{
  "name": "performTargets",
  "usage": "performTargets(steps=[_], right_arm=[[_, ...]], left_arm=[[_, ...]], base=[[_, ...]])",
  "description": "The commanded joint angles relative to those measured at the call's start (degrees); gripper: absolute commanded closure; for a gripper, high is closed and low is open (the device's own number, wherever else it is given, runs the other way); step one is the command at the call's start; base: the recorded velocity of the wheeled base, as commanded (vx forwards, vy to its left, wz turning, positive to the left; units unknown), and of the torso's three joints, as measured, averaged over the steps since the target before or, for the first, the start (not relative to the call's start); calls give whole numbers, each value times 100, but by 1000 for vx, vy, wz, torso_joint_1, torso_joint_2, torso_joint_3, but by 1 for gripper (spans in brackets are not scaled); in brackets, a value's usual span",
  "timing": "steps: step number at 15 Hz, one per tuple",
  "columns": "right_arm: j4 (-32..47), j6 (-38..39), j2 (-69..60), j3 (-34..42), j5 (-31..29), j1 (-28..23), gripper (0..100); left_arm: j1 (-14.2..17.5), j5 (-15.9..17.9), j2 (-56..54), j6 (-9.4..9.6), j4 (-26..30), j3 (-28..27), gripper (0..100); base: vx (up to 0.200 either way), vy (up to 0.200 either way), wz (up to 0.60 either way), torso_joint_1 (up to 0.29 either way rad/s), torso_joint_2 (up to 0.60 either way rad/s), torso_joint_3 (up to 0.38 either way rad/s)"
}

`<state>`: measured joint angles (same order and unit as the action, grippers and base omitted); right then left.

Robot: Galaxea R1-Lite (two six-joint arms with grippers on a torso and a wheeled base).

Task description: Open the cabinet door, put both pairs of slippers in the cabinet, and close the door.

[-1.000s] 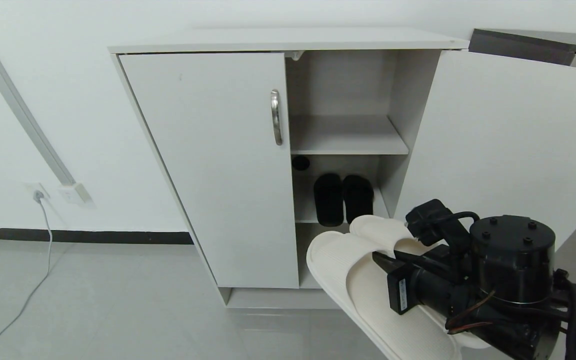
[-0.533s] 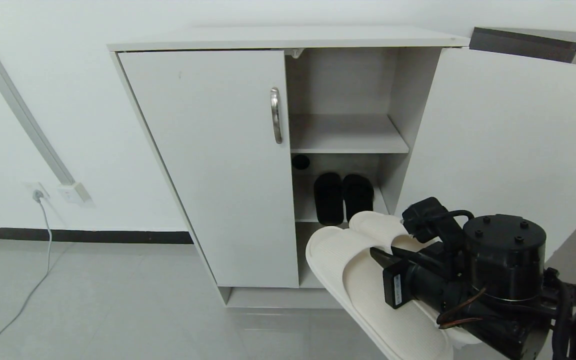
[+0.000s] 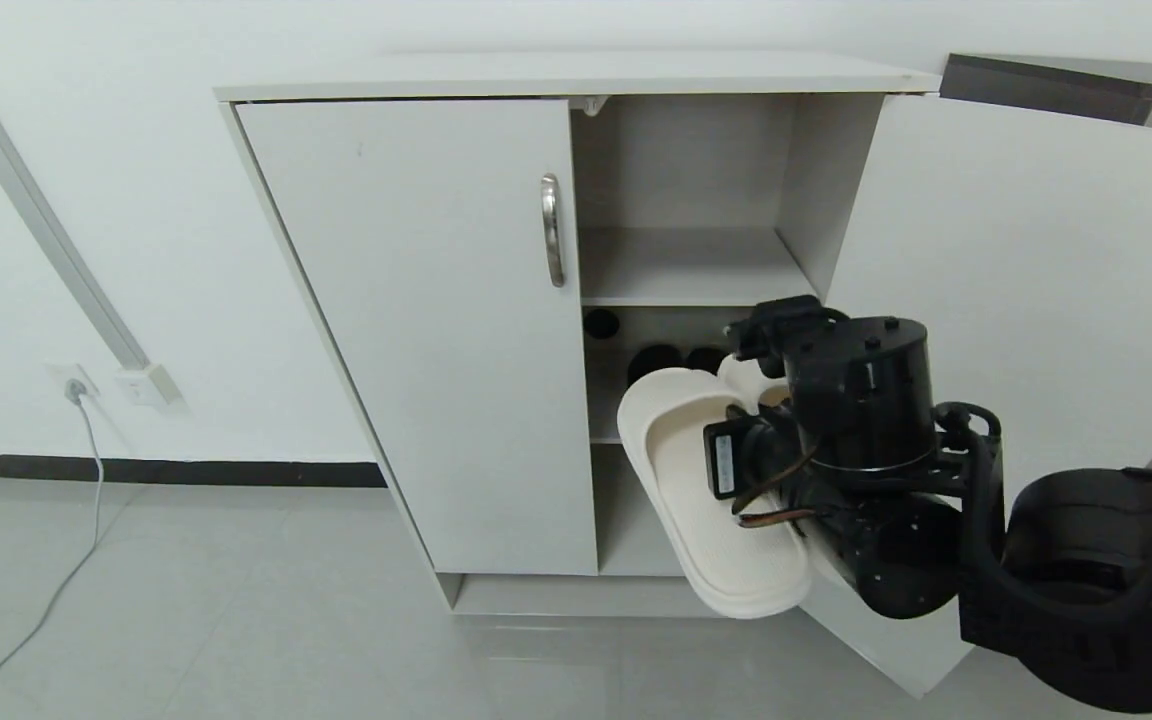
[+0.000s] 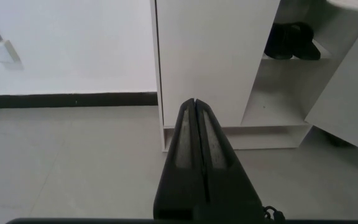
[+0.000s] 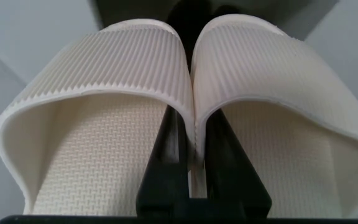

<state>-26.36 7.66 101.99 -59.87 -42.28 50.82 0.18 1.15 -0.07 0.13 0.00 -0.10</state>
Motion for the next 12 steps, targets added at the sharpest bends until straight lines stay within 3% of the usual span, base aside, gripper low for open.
performTargets(steps=[1, 4, 10, 12], right_arm=[[315, 105, -65, -693, -624, 332, 100], [333, -10, -12, -1159, -817, 341, 100], [280, -54, 137, -1124, -808, 279, 100], [280, -45, 137, -1115, -808, 270, 100]], left_arm=[[-1, 0, 7, 4, 0, 1, 100], [-1, 0, 7, 4, 0, 1, 100], [-1, 0, 7, 4, 0, 1, 100], [-1, 0, 7, 4, 0, 1, 100]], base=[[0, 0, 0, 0, 0, 0], [0, 0, 0, 0, 0, 0], [0, 0, 0, 0, 0, 0], [200, 0, 0, 2, 10, 2]])
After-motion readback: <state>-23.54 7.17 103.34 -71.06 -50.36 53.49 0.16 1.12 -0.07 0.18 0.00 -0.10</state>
